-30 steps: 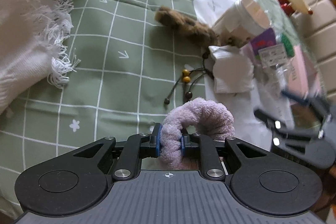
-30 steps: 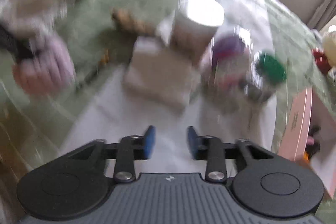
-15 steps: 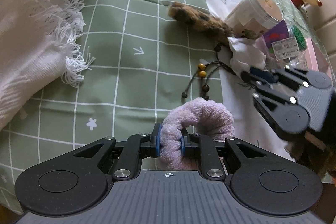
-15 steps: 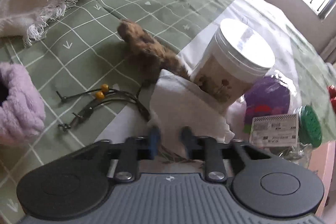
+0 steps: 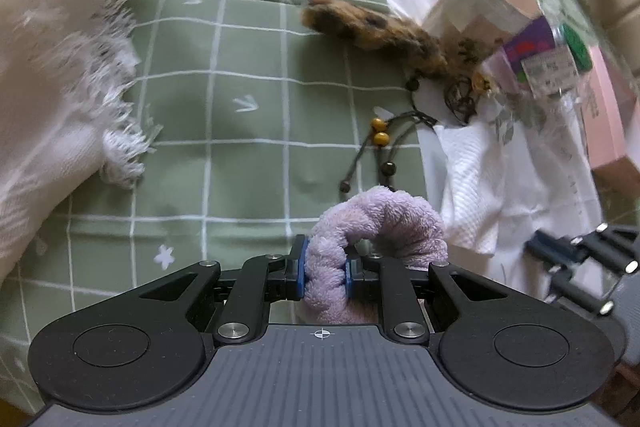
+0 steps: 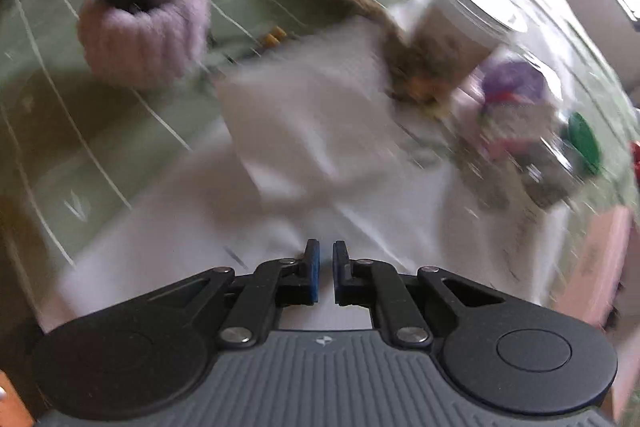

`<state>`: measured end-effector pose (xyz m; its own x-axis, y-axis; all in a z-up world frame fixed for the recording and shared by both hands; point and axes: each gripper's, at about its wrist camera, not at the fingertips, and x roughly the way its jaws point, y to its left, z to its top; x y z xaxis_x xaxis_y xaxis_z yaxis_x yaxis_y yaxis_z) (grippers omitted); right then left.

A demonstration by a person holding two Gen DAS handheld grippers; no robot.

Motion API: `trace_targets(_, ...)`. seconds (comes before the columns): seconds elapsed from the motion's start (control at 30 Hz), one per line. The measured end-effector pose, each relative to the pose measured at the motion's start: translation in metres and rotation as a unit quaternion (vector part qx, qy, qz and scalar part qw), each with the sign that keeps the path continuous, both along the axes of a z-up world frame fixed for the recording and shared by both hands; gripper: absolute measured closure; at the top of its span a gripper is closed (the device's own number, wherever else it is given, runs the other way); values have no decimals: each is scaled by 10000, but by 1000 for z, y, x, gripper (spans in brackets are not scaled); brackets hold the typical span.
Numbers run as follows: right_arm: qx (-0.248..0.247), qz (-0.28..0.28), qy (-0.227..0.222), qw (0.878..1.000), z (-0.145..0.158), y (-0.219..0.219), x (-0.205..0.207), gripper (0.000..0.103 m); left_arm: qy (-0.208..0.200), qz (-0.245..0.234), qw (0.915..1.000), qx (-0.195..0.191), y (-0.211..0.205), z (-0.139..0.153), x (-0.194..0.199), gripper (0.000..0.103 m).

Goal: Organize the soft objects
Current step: 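Grasp the white tissue with the right tool while the left tool holds the scrunchie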

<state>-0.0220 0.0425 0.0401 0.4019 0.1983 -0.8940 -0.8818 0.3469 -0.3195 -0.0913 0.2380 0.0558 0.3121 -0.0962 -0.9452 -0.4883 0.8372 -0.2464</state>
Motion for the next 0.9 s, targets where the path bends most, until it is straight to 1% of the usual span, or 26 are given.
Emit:
trace_targets(0.03,-43,-170,-25,9998,1,-6,5,96,14,-96,9999,39,-4,-1,4,84)
trace_targets(0.07,-47,-329,15,9994,4,-10,10,93,20,-176,9998,53,-8,-2,8,84)
trace_targets(0.1,2,-500,128,9987,7,-14,16,92,18,-233,9997,38,-12,-3,10,84)
trace_targets(0.13,104,-663,288,9973,12,-17,21,87,17,-284,9996,13,-14,-4,13,84)
trace_targets(0.17,241,-804,422,9956,17,-18,25,79,21,-316,9995,14,-17,-5,16,84)
trace_targets(0.2,436,-954,542,9930,23,-19,29,74,26,-352,9994,35,-19,-5,18,84)
trace_targets(0.27,859,-1237,769,9856,33,-16,34,56,46,-408,9991,81,-22,-6,20,84)
trace_targets(0.33,1179,-1486,979,9770,38,-8,38,53,64,-434,9990,117,-23,-6,21,84)
trace_targets(0.43,1442,-1895,1354,9618,33,7,47,53,105,-426,9988,197,-19,-6,18,84)
trace_targets(0.47,1550,-2091,1543,9531,31,10,53,53,129,-398,9989,234,-16,-5,17,84)
trace_targets(0.53,1730,-2537,1924,9320,23,16,62,52,152,-278,9992,260,-9,-6,12,84)
trace_targets(0.57,1791,-2762,2044,9219,19,18,65,48,169,-223,9992,274,-6,-7,9,84)
trace_targets(0.63,1676,-3084,2099,9126,6,28,71,47,195,-117,9993,295,0,-8,4,84)
trace_targets(0.7,1717,-3281,2063,9057,0,39,70,42,197,-51,9994,283,4,-10,2,84)
trace_targets(0.73,1807,-3262,2031,9054,-1,43,68,35,189,-27,9995,266,5,-10,0,84)
trace_targets(0.77,1848,-3187,1992,9081,-2,48,65,33,186,-13,9995,255,5,-10,0,84)
trace_targets(0.8,1805,-3074,1916,9145,-4,55,62,33,178,0,9995,249,5,-10,-1,84)
trace_targets(0.87,1614,-2759,1610,9338,-7,70,54,32,160,32,9996,243,5,-10,-2,84)
trace_targets(0.9,1604,-2596,1494,9405,-6,75,51,32,149,47,9996,239,4,-10,-3,84)
